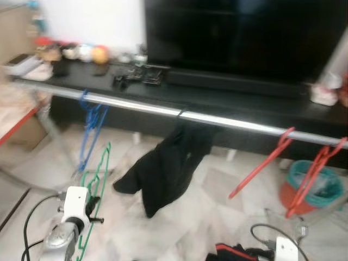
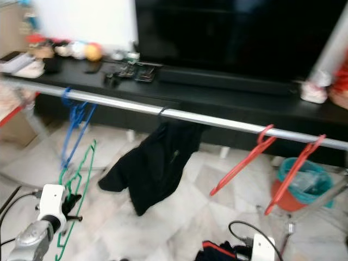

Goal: Hang hanger

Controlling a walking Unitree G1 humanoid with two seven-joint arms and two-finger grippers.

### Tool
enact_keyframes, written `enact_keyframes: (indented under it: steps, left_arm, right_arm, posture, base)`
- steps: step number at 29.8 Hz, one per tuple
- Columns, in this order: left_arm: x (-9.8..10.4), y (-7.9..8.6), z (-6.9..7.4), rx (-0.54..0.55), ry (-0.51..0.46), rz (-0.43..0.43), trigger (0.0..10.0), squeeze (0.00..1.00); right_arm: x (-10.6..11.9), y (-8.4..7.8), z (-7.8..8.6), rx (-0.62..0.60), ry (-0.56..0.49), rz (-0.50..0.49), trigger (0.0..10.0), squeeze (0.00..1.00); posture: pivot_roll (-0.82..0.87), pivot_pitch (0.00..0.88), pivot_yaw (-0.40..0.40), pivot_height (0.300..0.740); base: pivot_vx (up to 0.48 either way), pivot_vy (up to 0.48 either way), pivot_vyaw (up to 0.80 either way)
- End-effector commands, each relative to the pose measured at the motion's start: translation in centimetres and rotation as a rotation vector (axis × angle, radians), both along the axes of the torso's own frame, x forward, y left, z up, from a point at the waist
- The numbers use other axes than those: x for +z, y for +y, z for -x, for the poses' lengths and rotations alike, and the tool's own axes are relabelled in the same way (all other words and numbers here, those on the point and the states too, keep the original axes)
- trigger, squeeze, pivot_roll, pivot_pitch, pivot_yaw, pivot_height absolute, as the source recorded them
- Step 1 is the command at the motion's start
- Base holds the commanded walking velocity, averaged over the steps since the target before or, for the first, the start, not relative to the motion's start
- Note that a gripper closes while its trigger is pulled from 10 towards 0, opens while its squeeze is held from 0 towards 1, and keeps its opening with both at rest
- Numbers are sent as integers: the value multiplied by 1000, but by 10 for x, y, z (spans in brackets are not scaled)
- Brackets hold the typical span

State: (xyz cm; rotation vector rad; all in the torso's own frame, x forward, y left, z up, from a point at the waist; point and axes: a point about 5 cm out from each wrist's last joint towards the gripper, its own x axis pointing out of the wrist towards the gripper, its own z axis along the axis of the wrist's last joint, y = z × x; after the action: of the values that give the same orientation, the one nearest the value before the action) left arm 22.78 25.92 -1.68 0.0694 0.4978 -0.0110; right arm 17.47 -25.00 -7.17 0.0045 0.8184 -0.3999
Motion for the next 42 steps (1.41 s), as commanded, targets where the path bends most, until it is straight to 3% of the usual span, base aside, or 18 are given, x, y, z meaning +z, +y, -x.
enact_keyframes:
  steps: [1,42]
  left_arm:
    - [6,0,-8,-13,-22,-15,10000,0]
    - [11,-2,-18,-4,-57,-17,10000,0]
  right_arm:
    - [-3,-1,8,-17,16,-3,10000,0]
    - [3,-5,-2,-35,-39,6,10000,0]
  posture:
    - [-91,0,-19,740]
    - [-88,0,-26,740]
  base:
    - [-409,0,0]
    - [-405,0,-87]
